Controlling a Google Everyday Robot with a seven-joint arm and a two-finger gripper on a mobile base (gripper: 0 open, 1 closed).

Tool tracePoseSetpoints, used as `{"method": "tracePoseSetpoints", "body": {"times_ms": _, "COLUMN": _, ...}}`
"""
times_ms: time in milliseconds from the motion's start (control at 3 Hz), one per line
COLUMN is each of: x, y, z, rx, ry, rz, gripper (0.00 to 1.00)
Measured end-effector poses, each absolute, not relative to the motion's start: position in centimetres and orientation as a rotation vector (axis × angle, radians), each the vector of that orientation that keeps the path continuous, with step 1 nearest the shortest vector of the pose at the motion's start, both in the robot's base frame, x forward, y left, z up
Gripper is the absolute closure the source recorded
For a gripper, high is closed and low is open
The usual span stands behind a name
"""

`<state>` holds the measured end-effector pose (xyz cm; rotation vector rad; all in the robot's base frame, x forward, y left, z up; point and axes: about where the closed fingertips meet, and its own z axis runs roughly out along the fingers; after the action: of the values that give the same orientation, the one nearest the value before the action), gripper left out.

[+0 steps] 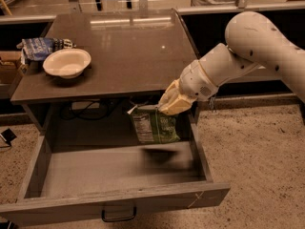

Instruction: Place green jalapeno chip bag into top drawer

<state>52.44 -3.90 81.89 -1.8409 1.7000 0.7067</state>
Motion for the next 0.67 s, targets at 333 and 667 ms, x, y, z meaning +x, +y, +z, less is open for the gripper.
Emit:
{"method": "tracePoseSetpoints", "body": {"times_ms": 333, "x": 52.42, "y": -3.89, "z": 81.83, "rx": -1.841, "ry": 1.701, "rz": 0.708, "gripper": 0.84}}
{"method": "tracePoseSetpoints", "body": {"times_ms": 667, "x": 52.42, "y": -3.89, "z": 81.83, "rx": -1.841, "ry": 1.701, "rz": 0.708, "gripper": 0.6}}
